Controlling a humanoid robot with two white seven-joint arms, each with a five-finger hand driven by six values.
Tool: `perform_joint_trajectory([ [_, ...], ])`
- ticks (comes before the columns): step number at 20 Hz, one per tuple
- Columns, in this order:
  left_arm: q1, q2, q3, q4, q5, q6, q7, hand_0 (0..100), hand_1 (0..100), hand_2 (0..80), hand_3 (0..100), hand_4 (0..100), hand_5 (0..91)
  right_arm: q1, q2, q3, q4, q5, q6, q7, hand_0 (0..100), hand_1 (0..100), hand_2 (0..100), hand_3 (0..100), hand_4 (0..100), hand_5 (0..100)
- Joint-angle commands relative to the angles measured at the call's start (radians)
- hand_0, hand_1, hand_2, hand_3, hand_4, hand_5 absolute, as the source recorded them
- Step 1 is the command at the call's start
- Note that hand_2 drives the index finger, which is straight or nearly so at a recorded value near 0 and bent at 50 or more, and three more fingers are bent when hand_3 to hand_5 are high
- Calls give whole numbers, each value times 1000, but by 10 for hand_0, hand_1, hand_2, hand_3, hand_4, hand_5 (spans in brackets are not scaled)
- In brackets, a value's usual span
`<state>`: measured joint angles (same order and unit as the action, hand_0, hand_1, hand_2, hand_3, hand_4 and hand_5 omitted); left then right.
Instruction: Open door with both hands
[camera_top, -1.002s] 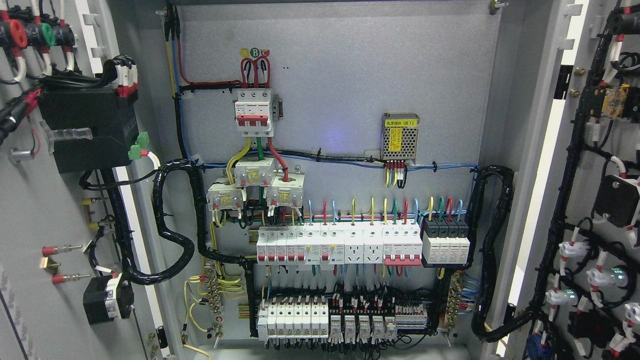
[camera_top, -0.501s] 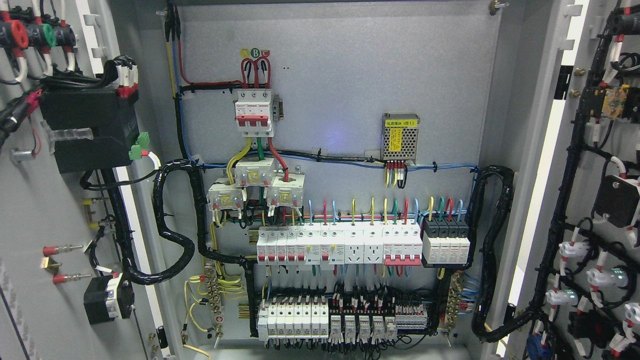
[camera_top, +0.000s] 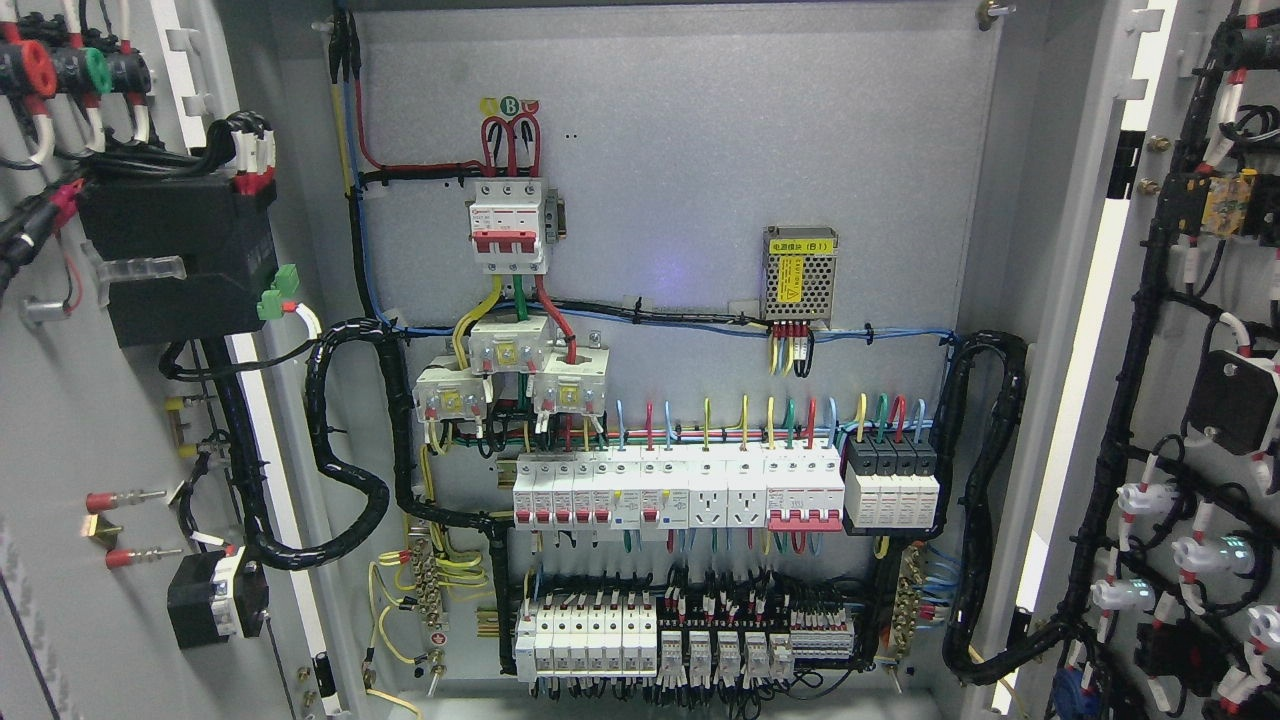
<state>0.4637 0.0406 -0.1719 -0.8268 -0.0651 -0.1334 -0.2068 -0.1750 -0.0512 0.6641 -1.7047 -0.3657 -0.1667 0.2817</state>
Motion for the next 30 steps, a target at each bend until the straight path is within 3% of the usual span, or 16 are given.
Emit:
perform_joint_trajectory([
  [1,105,81,-75,-483,-1,-58,-2,0,0,0,0,32,0,140,-97,-125,-36,8,-89,5,0,0,0,0,0,0],
  [3,128,102,-77,-567,1,-89,-3,0,0,0,0,32,0,176,-131,-158,-38,8,-135,7,0,0,0,0,0,0],
  [7,167,157,-89,-719,7,-127,-3,0,0,0,0,32,0,256,-166,-234,-41,8,-224,8,0,0,0,0,0,0],
  [15,182,223,-80,-905,74,-173,-3,0,0,0,0,33,0,400,-196,-357,-116,8,-341,10,0,0,0,0,0,0],
  [19,193,243,-80,-943,79,-255,-3,0,0,0,0,33,0,479,-260,-377,-131,8,-401,10,0,0,0,0,0,0],
  [22,194,251,-75,-965,114,-299,-5,0,0,0,0,33,0,534,-294,-397,-131,7,-457,8,0,0,0,0,0,0],
  [27,190,278,-28,-1044,214,-304,-5,0,0,0,0,32,0,586,-311,-449,-131,7,-589,8,0,0,0,0,0,0],
  [30,182,303,1,-1084,275,-316,-5,0,0,0,0,32,0,603,-318,-494,-131,5,-608,8,0,0,0,0,0,0],
])
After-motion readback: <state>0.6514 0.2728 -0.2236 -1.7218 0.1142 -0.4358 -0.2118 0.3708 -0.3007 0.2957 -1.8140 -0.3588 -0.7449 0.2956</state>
